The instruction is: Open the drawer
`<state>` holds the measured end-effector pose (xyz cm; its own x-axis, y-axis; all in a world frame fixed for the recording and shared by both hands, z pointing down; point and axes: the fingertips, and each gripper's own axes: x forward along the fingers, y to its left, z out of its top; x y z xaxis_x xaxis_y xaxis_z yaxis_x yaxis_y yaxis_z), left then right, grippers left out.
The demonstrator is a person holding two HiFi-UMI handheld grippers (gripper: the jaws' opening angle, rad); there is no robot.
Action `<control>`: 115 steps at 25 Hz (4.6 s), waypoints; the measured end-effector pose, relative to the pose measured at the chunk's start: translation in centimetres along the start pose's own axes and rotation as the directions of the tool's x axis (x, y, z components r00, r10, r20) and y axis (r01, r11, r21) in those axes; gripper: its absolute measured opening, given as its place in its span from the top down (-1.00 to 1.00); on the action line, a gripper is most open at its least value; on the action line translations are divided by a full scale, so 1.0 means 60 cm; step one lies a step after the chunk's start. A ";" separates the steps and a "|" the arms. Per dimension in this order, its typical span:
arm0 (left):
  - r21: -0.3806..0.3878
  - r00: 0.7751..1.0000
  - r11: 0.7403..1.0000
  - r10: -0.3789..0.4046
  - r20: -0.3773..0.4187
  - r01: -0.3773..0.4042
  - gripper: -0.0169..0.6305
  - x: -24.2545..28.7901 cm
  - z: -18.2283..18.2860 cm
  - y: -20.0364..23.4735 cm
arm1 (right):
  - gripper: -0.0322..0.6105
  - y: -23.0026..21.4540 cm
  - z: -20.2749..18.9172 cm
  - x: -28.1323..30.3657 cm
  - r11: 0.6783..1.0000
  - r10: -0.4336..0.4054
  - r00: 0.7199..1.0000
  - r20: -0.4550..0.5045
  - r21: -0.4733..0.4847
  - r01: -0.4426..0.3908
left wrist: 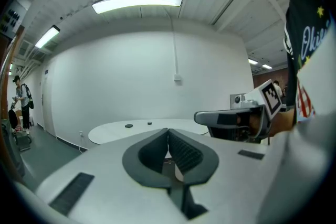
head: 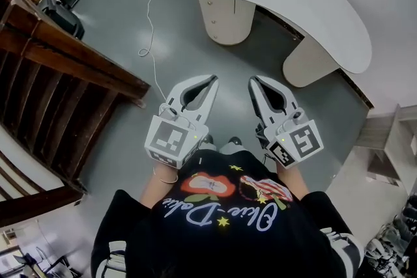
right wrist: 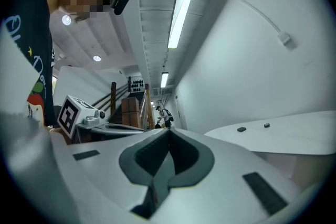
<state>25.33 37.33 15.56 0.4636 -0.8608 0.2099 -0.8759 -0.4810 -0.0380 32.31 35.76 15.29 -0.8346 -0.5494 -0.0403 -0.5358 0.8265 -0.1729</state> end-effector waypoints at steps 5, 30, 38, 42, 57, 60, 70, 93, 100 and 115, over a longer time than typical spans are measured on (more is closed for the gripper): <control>-0.024 0.999 0.999 -0.035 0.000 0.035 0.93 0.025 0.003 -0.027 | 0.90 -0.021 -0.010 -0.021 1.000 -0.005 0.999 -0.034 -0.016 0.004; -0.066 1.000 0.998 -0.022 0.001 0.022 0.93 0.097 -0.014 0.213 | 0.89 -0.081 -0.024 0.167 0.998 -0.058 0.996 -0.062 -0.005 0.057; -0.079 0.999 0.996 -0.047 -0.001 0.047 0.93 0.127 -0.025 0.327 | 0.89 -0.097 -0.032 0.281 0.996 -0.093 0.993 -0.079 -0.006 0.093; -0.066 0.999 0.997 -0.048 -0.016 0.047 0.93 0.133 -0.036 0.388 | 0.89 -0.099 -0.041 0.337 0.994 -0.110 0.990 -0.092 -0.007 0.110; -0.086 0.995 0.992 -0.098 -0.035 0.095 0.93 0.163 -0.071 0.533 | 0.89 -0.120 -0.068 0.470 0.981 -0.194 0.974 -0.118 0.000 0.195; -0.102 0.994 0.990 -0.103 -0.039 0.099 0.93 0.181 -0.080 0.545 | 0.89 -0.137 -0.072 0.481 0.979 -0.202 0.971 -0.130 0.003 0.204; -0.136 0.994 0.988 -0.083 -0.065 0.074 0.93 0.257 -0.090 0.574 | 0.89 -0.214 -0.084 0.528 0.984 -0.176 0.969 -0.175 0.010 0.180; -0.240 0.964 0.958 0.096 -0.247 -0.157 0.93 0.522 -0.270 0.614 | 0.69 -0.426 -0.233 0.601 0.985 0.106 0.946 -0.307 0.164 -0.058; -0.286 0.955 0.935 0.135 -0.265 -0.211 0.93 0.581 -0.386 0.675 | 0.80 -0.459 -0.333 0.642 0.990 0.081 0.924 -0.374 0.139 -0.030; -0.348 0.937 0.914 0.084 -0.339 -0.208 0.68 0.698 -0.594 0.743 | 0.89 -0.465 -0.453 0.700 0.989 0.042 0.878 -0.477 0.146 0.032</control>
<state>0.92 -14.25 57.48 0.3154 -0.7905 0.5250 -0.9436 -0.2025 0.2620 8.75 -7.04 45.16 -0.8165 -0.3887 0.4268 -0.5374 0.7819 -0.3159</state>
